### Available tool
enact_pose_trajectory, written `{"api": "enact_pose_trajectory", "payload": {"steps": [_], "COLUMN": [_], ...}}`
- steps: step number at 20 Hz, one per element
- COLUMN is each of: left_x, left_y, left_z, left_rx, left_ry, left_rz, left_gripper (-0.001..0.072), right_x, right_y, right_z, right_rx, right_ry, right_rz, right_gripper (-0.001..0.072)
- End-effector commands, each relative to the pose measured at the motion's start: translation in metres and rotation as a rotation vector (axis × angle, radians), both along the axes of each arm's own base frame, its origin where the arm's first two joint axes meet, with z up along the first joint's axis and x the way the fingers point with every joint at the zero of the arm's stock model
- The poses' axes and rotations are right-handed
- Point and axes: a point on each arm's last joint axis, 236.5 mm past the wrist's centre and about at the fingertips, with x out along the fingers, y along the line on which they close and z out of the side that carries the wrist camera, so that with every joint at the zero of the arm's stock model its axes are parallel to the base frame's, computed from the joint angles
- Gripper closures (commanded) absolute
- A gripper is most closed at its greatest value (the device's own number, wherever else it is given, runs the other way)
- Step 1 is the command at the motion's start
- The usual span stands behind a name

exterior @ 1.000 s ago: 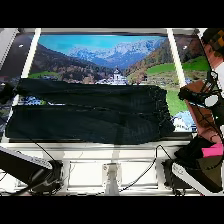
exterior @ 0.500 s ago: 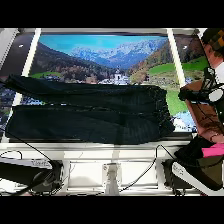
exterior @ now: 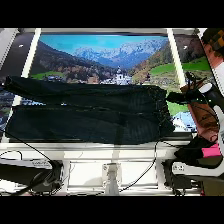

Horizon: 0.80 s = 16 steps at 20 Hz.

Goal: Fold the clothes and pants, and hang the long-sleeved shirts on hangers.

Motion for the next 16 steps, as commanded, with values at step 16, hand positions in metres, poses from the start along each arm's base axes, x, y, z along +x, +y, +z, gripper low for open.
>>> {"api": "enact_pose_trajectory", "payload": {"steps": [16], "left_x": [-0.072], "left_y": [0.015], "left_z": [-0.031], "left_rx": [0.085], "left_ry": [0.336], "left_rz": [-0.012], "left_gripper": [0.0675], "right_x": [0.019], "right_y": [0.115], "right_z": [0.027], "right_rx": [0.256], "right_ry": [-0.024], "right_rz": [0.365], "right_gripper": [0.0201]}}
